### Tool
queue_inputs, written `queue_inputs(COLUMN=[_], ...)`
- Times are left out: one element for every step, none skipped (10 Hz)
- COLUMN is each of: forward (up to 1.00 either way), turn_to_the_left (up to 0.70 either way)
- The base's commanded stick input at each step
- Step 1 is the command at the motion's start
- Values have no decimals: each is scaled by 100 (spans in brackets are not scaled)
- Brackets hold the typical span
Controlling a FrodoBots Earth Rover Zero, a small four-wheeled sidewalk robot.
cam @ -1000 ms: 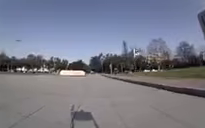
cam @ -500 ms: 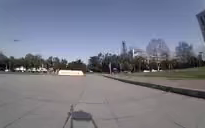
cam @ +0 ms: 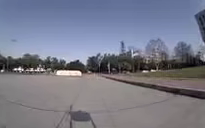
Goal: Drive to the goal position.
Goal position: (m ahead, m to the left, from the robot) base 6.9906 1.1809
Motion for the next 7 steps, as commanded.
queue_inputs(forward=[100, 100, 100, 100, 100, 100, 100], turn_to_the_left=[3, 3, 3, 3, 3, 3, 3])
